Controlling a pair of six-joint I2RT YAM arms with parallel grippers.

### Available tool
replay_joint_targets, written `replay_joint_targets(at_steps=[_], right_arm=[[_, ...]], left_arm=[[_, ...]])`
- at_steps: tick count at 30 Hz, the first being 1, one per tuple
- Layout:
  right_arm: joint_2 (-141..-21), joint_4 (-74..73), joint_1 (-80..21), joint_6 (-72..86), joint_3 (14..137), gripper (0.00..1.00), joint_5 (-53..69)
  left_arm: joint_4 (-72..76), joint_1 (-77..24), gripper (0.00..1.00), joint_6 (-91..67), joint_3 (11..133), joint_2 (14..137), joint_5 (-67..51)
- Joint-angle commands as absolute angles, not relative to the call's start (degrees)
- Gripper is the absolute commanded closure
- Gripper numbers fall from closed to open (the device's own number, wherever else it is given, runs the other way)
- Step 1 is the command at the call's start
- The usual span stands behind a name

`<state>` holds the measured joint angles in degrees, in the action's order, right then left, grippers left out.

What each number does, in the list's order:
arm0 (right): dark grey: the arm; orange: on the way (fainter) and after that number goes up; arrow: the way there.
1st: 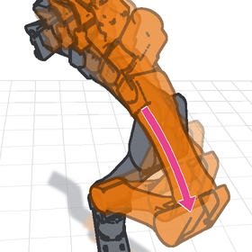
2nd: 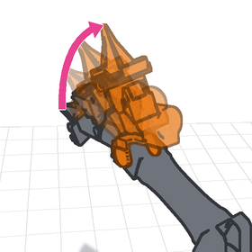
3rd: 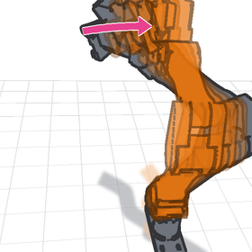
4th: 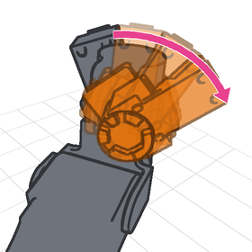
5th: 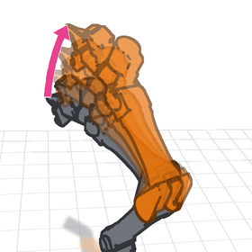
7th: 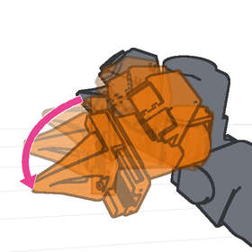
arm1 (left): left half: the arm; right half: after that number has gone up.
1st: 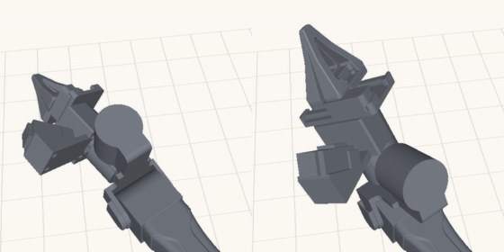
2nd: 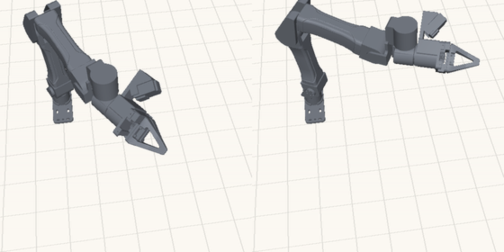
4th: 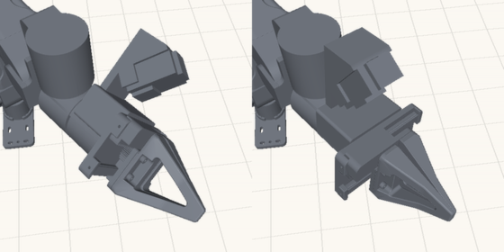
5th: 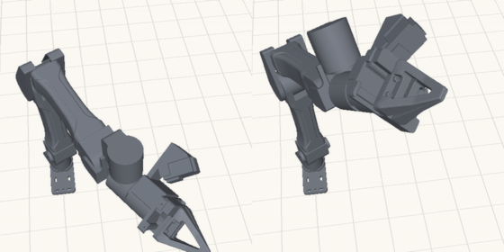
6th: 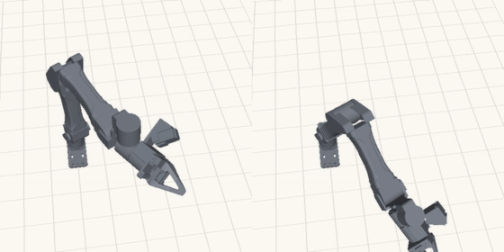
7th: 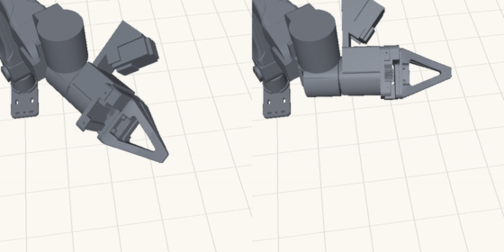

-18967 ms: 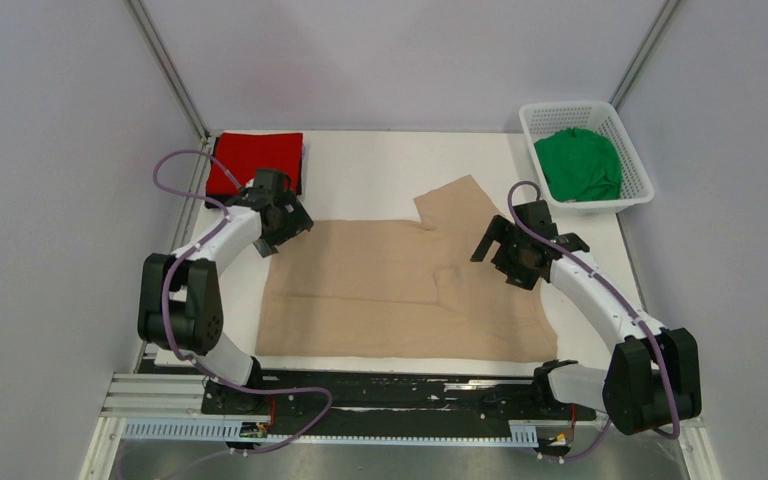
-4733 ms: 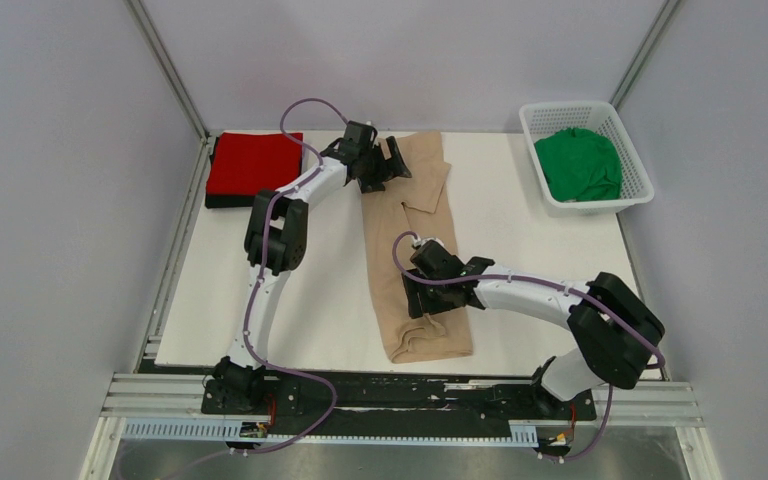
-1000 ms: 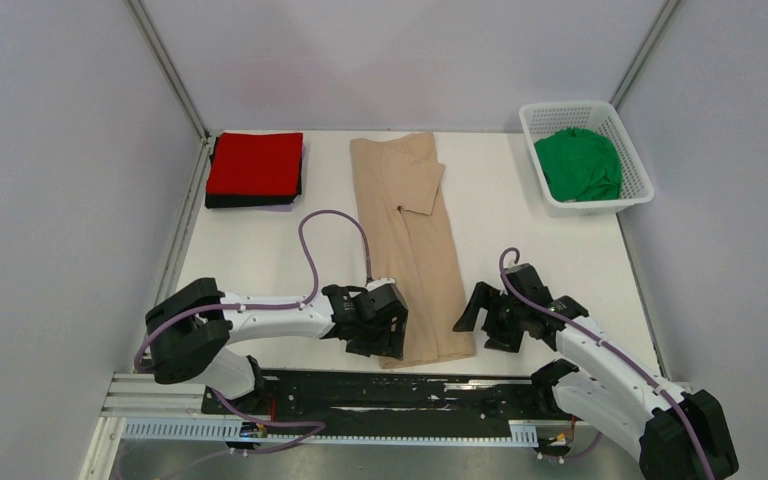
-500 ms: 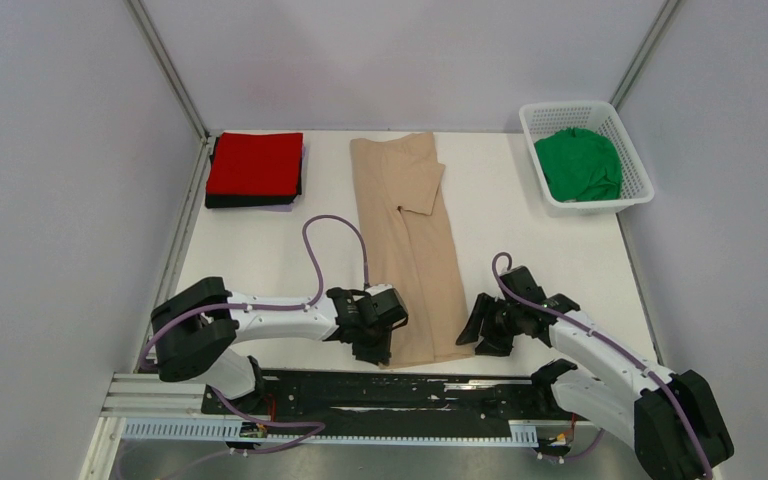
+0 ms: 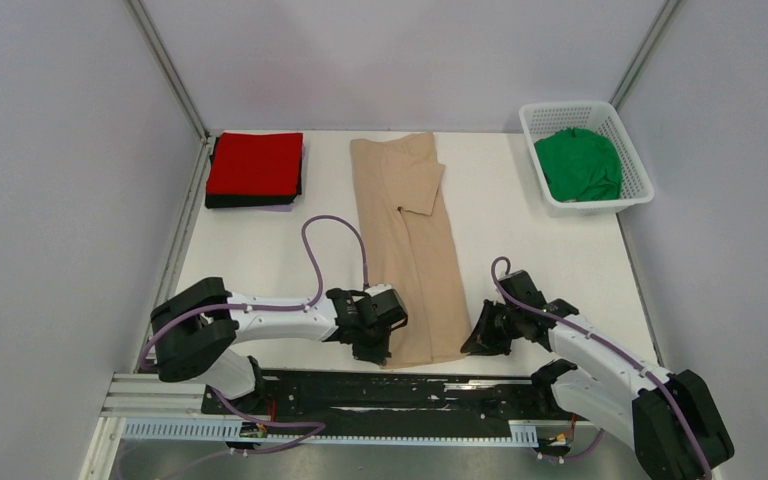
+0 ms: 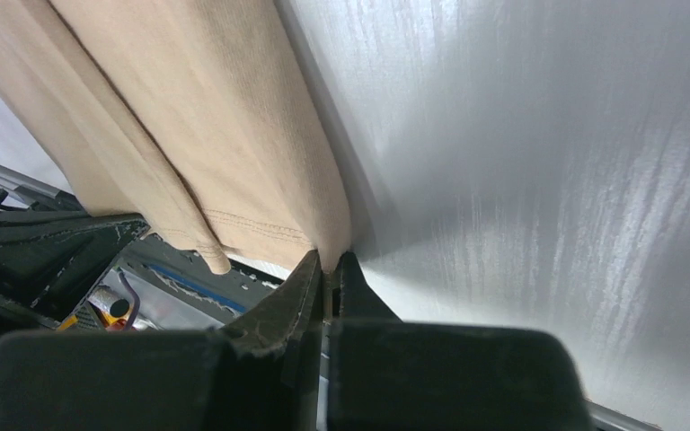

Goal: Fold and stack the t-shirts
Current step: Grab the bottom of the folded rectangular tshirt with both arms, then fold the folded rectangular tshirt in 1/3 of the way

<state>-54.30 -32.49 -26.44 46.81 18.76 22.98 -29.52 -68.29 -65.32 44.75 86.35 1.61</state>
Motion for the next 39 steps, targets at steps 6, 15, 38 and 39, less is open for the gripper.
replay_joint_targets(at_steps=[6,15,38,39], right_arm=[[-43.7,-29.4,-28.7,47.5,16.3,1.0,31.5],[-49.8,-22.9,-28.7,46.6,22.4,1.0,27.2],[-78.8,-17.7,-25.1,40.7,54.1,1.0,9.7],[-80.7,-17.5,-24.5,40.2,55.7,1.0,9.7]], left_arm=[[-35.3,-70.8,1.0,-68.4,38.6,78.3,6.0],[-33.6,-69.6,1.0,-63.9,44.1,73.7,13.0],[-23.8,-38.9,1.0,-42.6,59.9,84.7,8.6],[-23.9,-38.3,1.0,-42.1,61.1,85.4,8.0]])
